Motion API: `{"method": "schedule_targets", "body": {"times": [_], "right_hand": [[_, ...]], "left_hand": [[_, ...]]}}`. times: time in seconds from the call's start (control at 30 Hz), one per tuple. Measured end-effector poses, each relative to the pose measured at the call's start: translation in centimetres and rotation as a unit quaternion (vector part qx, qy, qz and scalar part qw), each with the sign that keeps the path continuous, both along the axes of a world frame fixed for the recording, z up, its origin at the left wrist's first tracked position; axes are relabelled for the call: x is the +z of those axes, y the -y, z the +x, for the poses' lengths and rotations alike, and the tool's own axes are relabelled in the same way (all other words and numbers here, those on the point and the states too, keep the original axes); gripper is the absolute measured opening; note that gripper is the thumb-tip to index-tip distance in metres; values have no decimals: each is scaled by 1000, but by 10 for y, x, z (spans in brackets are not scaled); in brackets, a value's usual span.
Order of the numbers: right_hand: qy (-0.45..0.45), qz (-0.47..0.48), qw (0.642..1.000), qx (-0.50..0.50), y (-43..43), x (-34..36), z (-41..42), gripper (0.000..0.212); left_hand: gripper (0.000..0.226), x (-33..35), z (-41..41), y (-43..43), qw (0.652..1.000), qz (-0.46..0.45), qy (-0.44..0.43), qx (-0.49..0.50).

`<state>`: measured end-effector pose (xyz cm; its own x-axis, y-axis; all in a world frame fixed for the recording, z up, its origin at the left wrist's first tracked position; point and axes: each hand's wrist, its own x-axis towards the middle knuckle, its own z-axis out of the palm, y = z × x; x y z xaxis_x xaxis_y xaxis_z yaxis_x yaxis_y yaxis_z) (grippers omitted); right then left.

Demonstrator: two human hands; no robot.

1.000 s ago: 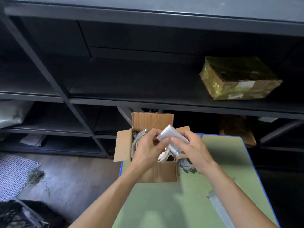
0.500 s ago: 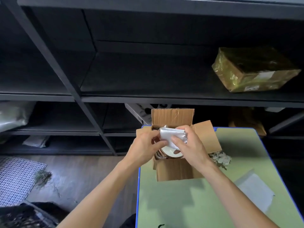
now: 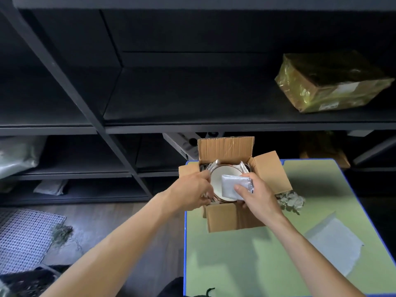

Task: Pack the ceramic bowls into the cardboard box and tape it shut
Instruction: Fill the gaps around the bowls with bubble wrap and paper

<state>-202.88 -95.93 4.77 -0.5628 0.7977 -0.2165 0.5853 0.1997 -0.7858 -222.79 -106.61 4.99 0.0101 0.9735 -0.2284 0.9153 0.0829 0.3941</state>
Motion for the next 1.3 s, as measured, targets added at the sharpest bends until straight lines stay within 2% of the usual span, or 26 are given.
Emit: {"method": "schedule_targets", "body": {"times": [0.1,0.17,0.3,0.4,0.57,0.8,0.9,0.97,1.1,1.3], "right_hand": [[-9,-15,1000,-18,-1,-5,1,14],[-14,-17,999,-28,-1,-9,3,14],[-19,-27,999,-43,2,-12,9,15],[-20,-27,998,-49,4,-12,11,31],[-10,-23,999,-45,3,-12,11,17],[-9,-14,999,-43,3,-14,11,16],[-13,-25,998,-47,3,-15,12,16],[-13,-19,998,-51,3,-15,12,22],[-18,-18,998,-51,5,-15,13,36],[-41,-21,999,-19,4,-9,15,20]], "left_hand": [[7,2,-1,-10,998,-21,-53,-37],[12,1,2,-15,995,-12,-93,-46],[15,-5,4,-16,993,38,-99,-50],[12,-9,2,-15,994,52,-83,-45],[17,7,-11,-13,996,-39,-37,-68],[20,27,6,-38,969,-152,-150,-124],[12,30,11,-48,953,-173,-186,-167],[21,26,13,-50,947,-179,-199,-178],[21,17,9,-41,961,-112,-191,-168],[11,3,-5,-29,984,14,-118,-133]]}}
